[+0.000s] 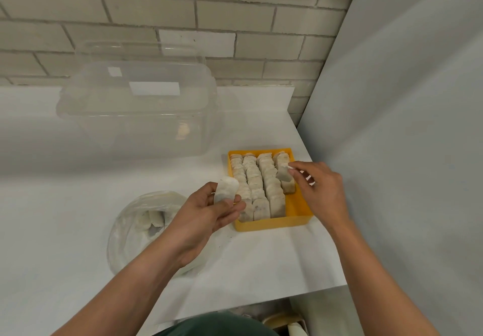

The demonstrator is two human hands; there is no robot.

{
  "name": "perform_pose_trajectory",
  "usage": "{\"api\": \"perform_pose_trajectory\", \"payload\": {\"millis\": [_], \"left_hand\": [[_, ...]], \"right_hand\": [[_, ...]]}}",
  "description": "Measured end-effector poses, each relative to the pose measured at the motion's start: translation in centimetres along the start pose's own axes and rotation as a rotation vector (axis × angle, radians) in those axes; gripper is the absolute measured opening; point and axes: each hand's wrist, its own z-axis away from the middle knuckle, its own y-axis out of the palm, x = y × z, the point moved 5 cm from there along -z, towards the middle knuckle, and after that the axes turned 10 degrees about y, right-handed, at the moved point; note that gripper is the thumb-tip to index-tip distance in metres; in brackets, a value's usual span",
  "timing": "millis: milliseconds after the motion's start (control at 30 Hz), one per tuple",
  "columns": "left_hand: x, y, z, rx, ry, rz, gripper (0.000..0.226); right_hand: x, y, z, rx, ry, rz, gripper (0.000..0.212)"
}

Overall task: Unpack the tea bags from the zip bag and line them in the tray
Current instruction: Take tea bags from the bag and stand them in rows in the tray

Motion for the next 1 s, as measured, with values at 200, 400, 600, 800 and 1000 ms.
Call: {"api": "perform_pose_trajectory", "payload": {"millis": [200, 400, 600, 800, 1000], "left_hand": [[-0.2, 0.1, -0.1, -0.007, 0.025, -0.034, 0.019], [-0.1, 0.0, 0.2, -0.013, 0.029, -0.046, 0.019], [-0.1, -0.3, 0.0, -0.019, 0.031, -0.07, 0.019], [-0.1, -0.6, -0.3, -0.02, 0.039, -0.119, 0.018], [0.2, -0.6, -0.6, -0.039, 0.041, -0.077, 0.016]], "right_hand": [[-3.4, 1.3, -1.4, 0.242, 0.146, 0.167, 0.017], [-5.4, 3.4, -1.8, 0.301, 0.163, 0.357, 0.021], [-5.3, 4.0, -1.8, 0.221, 0.198, 0.474, 0.022], [-5.2, 3.5, -1.2, 0.136, 0.181, 0.45, 0.019], [-5.0, 3.9, -0.4, 0.29, 0.197, 0.723, 0.023]]}}
